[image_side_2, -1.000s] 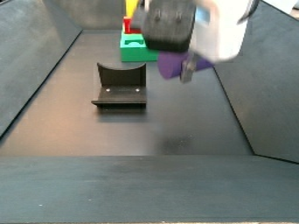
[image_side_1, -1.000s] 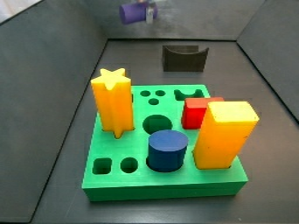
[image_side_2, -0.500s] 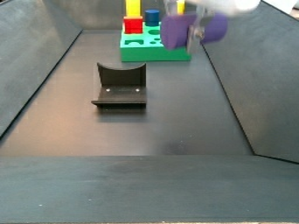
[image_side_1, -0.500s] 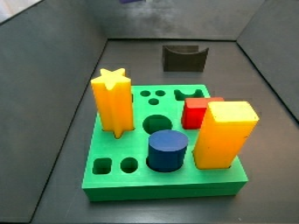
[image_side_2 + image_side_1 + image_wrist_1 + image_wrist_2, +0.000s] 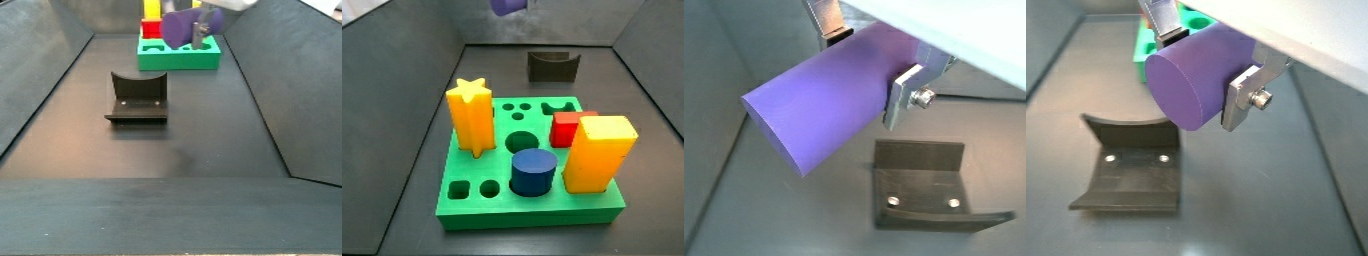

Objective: Pick up the round object. Move up. Place the round object on the fixture. Regrasp the round object. Move to above the board. Insert the round object.
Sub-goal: Place the round object on the fixture.

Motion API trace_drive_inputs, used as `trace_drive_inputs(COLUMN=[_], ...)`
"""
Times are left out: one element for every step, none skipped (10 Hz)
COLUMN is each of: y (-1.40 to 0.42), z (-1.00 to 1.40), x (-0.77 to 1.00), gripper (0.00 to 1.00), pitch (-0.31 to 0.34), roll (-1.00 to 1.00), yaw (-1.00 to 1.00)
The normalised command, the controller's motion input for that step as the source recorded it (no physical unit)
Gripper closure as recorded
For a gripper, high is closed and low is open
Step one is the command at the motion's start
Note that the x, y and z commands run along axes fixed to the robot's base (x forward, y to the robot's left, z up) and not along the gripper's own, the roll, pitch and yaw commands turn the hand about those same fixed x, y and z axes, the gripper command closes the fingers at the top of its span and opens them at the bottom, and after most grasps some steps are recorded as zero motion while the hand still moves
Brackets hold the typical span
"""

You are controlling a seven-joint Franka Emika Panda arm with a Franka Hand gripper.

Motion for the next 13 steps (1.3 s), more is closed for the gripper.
trace_drive_inputs(y=[-0.11,-0.06,-0.04,-0.02,-0.02,-0.01,-0.01,0.00,0.00,0.31,0.30,0.21,0.13], z=[-0.03,-0.02,-0.01,-0.01,0.00,0.00,0.01,0.01,0.01,0.24,0.21,0.12,0.05], x=[0.71,0.59,0.43,0.32,0.25,0.11,0.05,0.04,0.04,0.63,0.60,0.55,0.50], gripper=[1.00,1.00,1.00,1.00,1.00,1.00,1.00,1.00,1.00,1.00,1.00,1.00,1.00], pitch=[0.051,0.061,0.077,0.093,0.105,0.136,0.161,0.196,0.225,0.223,0.245,0.267,0.278], roll=[-0.12,-0.12,-0.13,-0.14,-0.15,-0.18,-0.20,-0.23,-0.26,-1.00,-1.00,-1.00,-1.00], yaw=[1.00,1.00,1.00,1.00,1.00,1.00,1.00,1.00,1.00,0.32,0.17,0.12,0.09])
